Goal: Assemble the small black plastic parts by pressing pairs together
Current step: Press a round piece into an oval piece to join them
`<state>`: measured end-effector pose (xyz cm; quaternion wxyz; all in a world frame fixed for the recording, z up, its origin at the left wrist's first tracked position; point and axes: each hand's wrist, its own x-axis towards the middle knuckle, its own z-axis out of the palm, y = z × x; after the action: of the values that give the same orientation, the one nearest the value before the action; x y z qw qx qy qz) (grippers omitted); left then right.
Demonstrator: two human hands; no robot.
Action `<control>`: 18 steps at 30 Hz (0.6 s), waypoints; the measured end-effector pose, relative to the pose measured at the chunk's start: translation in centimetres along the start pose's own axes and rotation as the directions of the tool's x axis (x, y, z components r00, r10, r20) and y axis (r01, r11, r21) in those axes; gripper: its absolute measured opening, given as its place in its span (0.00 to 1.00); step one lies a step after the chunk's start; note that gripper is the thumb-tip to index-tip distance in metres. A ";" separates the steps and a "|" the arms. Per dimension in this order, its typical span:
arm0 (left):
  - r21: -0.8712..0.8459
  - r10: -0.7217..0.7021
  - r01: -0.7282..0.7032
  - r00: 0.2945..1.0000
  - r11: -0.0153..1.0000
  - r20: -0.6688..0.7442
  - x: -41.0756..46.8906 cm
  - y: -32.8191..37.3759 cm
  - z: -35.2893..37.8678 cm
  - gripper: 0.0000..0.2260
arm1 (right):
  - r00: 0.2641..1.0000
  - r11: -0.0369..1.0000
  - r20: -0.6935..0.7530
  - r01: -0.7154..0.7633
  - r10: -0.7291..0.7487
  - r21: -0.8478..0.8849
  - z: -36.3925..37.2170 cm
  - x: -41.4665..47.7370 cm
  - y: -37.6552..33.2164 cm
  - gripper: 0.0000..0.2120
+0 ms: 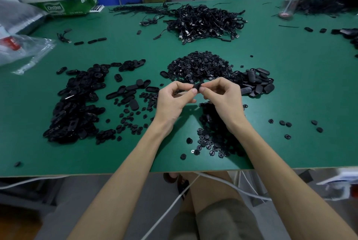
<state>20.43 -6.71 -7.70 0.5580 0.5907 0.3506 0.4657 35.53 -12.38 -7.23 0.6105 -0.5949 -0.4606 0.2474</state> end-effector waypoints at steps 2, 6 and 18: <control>0.002 -0.018 0.018 1.000 1.000 0.012 0.0 0.1 0.0 0.06 | 0.999 0.999 -0.021 0.031 -0.032 -0.037 0.0 0.0 -0.1 0.02; 0.003 -0.037 0.037 0.999 0.999 0.025 -0.1 0.1 0.1 0.07 | 0.996 0.991 -0.036 0.077 -0.082 -0.112 0.0 -0.2 -0.3 0.02; -0.085 -0.009 0.007 1.000 0.996 -0.021 0.1 0.0 0.2 0.07 | 0.970 0.944 0.163 0.219 -0.182 -0.248 0.8 -0.8 -1.2 0.16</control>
<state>20.61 -6.67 -7.64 0.5809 0.5599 0.3387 0.4841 34.20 -12.90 -6.37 0.5145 -0.6025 -0.5886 0.1607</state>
